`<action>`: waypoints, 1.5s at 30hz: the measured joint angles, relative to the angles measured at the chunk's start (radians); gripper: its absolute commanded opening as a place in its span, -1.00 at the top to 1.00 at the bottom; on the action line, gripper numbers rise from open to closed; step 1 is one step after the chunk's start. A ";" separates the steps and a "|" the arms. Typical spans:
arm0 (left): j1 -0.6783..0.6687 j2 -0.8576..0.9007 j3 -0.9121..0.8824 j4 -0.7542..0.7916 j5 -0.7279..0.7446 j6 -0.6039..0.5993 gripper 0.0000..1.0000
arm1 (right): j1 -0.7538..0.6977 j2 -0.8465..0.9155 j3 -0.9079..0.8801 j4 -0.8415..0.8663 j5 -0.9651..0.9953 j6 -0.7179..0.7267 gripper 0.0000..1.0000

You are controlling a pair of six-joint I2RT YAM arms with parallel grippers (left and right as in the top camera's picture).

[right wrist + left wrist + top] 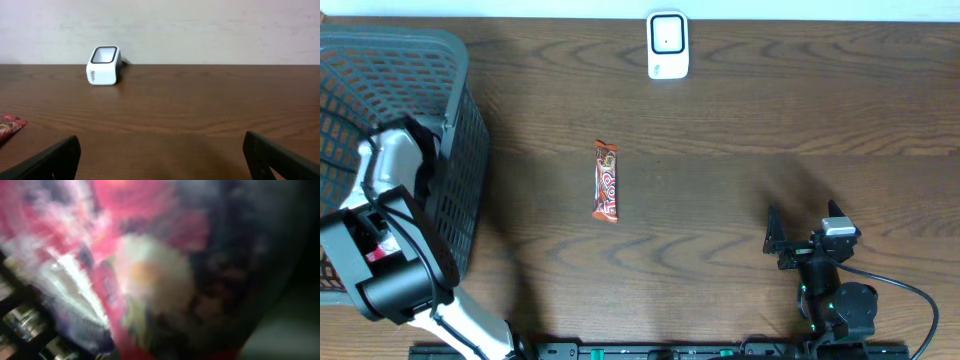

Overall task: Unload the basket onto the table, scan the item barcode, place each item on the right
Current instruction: 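Reach the left gripper into the basket and grasp the floral package, then lift the floral package out and set it right of the bar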

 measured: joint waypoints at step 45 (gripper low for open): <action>-0.426 -0.440 0.717 0.042 0.840 0.208 0.85 | 0.000 0.000 0.000 0.000 0.000 0.000 -0.99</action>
